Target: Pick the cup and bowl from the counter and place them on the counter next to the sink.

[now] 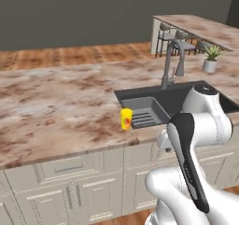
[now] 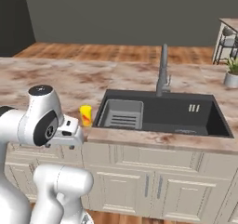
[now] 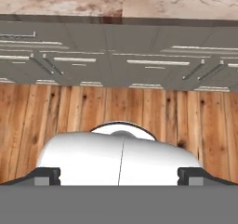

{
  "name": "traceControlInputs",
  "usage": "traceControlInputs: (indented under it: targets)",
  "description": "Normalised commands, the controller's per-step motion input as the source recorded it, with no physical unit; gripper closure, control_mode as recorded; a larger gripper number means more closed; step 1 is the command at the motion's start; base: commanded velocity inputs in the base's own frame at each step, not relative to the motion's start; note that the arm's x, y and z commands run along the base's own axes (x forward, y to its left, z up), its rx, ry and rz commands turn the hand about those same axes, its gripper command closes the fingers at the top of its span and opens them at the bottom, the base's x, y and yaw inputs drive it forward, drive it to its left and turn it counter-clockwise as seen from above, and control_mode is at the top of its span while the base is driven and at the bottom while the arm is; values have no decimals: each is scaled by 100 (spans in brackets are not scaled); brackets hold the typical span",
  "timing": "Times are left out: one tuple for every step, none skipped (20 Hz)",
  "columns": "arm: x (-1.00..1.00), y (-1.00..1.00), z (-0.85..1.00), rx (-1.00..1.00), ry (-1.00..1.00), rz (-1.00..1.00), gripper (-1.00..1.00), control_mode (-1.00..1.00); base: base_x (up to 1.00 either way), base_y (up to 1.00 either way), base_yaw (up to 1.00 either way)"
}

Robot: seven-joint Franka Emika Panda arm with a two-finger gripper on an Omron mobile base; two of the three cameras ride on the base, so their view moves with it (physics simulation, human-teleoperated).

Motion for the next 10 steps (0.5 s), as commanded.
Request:
traceControlInputs:
  targets:
    - [0, 0, 0, 0, 0, 0, -100, 100, 0, 0, 0]
    - [0, 0, 0, 0, 0, 0, -100, 100, 4, 0, 0]
    - [0, 0, 0, 0, 0, 0, -100, 100, 9, 0, 9]
    - [0, 0, 0, 0, 0, 0, -100, 100, 0, 0, 27]
    - [0, 0, 0, 0, 0, 0, -100, 100, -14, 0, 54]
    - [0, 0, 0, 0, 0, 0, -100, 100, -27, 0, 77]
    - [0, 0, 0, 0, 0, 0, -100, 100, -29, 9, 87]
    - [0, 0, 0, 0, 0, 0, -100, 100, -24, 4, 90]
    - [0, 0, 0, 0, 0, 0, -100, 100, -19, 1, 94]
    - [0, 0, 0, 0, 0, 0, -100, 100, -13, 0, 98]
